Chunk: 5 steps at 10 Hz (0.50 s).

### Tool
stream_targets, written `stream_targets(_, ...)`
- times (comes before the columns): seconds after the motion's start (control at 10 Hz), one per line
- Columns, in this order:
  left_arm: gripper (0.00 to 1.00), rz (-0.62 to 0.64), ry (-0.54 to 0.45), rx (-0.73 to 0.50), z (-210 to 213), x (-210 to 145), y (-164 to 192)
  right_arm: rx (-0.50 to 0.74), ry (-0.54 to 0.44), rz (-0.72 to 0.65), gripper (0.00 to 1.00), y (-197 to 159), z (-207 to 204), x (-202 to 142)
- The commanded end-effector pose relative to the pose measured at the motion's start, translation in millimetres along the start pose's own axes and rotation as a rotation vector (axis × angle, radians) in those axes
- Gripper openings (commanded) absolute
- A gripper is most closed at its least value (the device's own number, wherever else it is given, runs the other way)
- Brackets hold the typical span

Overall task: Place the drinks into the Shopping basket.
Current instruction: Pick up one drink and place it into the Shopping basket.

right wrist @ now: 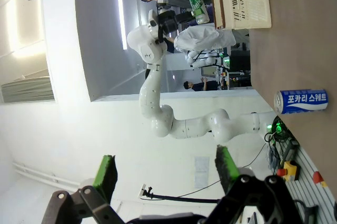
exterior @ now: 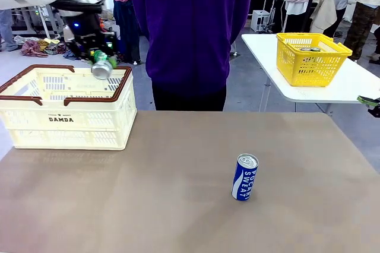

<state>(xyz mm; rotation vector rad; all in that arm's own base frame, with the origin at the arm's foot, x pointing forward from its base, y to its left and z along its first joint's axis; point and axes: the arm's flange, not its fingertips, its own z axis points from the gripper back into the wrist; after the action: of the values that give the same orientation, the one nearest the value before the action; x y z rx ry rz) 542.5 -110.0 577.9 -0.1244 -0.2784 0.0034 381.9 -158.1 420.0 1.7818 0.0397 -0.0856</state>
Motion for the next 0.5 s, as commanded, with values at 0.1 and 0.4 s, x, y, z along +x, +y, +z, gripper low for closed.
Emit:
stream_targets(0.1, 0.00, -0.008, 0.064, 0.109, -19, 26, 38, 0.013, -0.006, -0.015, 1.00, 6, 2, 0)
stream_targets(0.4, 0.00, -0.044, 0.167, 0.076, -58, 31, 65, 0.013, -0.006, -0.015, 1.00, 6, 2, 0)
